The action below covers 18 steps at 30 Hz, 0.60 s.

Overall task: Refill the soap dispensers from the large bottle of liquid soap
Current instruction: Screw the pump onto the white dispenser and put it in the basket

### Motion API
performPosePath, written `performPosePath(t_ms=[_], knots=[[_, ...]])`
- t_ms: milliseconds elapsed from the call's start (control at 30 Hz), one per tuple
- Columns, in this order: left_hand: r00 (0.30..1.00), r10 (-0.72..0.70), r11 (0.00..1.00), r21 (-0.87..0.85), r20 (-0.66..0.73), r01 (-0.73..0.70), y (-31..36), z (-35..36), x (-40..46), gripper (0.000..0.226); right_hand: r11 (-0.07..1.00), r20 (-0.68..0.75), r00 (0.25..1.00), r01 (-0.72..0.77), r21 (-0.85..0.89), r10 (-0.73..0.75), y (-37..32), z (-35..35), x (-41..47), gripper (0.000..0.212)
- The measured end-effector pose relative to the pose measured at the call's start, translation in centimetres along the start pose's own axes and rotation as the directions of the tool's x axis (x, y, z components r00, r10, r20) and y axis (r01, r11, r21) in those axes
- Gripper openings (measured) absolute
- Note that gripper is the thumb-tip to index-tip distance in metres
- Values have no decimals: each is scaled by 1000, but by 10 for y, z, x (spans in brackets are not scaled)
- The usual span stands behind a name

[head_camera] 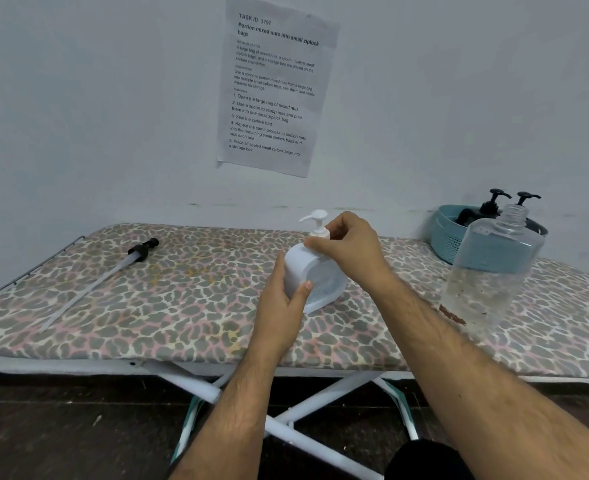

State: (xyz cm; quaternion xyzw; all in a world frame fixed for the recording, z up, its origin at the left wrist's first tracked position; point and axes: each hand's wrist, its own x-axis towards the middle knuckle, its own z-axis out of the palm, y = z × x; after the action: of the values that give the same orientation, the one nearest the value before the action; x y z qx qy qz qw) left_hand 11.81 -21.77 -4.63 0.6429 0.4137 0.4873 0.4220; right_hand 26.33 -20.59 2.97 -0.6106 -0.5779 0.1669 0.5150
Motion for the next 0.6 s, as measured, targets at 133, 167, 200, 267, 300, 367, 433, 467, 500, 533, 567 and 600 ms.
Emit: performPosePath(t_ms=[133, 167, 200, 267, 300, 367, 433, 467, 500, 533, 567, 600], knots=[[1000, -3, 1000, -1, 0, 3, -2, 0, 1, 72, 993, 58, 998, -45, 110, 39, -6, -10, 0, 46], [1000, -4, 1000, 3, -3, 4, -3, 0, 2, 72, 985, 70, 997, -56, 161, 45, -7, -14, 2, 46], [1000, -6, 1000, 4, -7, 6, -4, 0, 2, 72, 977, 83, 996, -59, 204, 43, -8, -18, 4, 44], [1000, -9, 1000, 1, -10, 9, -5, 0, 3, 72, 971, 130, 991, -44, 234, 13, -8, -24, 7, 45], [1000, -9, 1000, 3, -11, 9, -5, 0, 3, 72, 975, 156, 988, -33, 219, -1, -8, -26, 8, 47], [1000, -11, 1000, 2, -12, 11, -6, 0, 4, 72, 986, 193, 981, -14, 168, -19, -7, -25, 9, 51], [1000, -13, 1000, -6, -12, 13, -7, 0, 4, 72, 988, 185, 982, -4, 155, -25, -7, -23, 9, 51], [1000, -11, 1000, -8, -14, 11, -8, 0, 4, 71, 987, 169, 985, -2, 163, -26, -7, -23, 9, 49], [1000, -8, 1000, -8, -15, 8, -7, 0, 4, 71, 984, 155, 988, -1, 177, -26, -7, -22, 8, 48], [1000, -3, 1000, -6, -16, 3, -7, 1, 4, 70, 982, 145, 989, -2, 191, -26, -7, -22, 7, 48], [1000, 0, 1000, -4, -17, 0, -8, 1, 4, 69, 980, 141, 990, -2, 198, -26, -7, -21, 7, 48], [1000, 1, 1000, -4, -16, -1, -8, 0, 4, 68, 981, 139, 990, -3, 196, -25, -8, -20, 6, 48]])
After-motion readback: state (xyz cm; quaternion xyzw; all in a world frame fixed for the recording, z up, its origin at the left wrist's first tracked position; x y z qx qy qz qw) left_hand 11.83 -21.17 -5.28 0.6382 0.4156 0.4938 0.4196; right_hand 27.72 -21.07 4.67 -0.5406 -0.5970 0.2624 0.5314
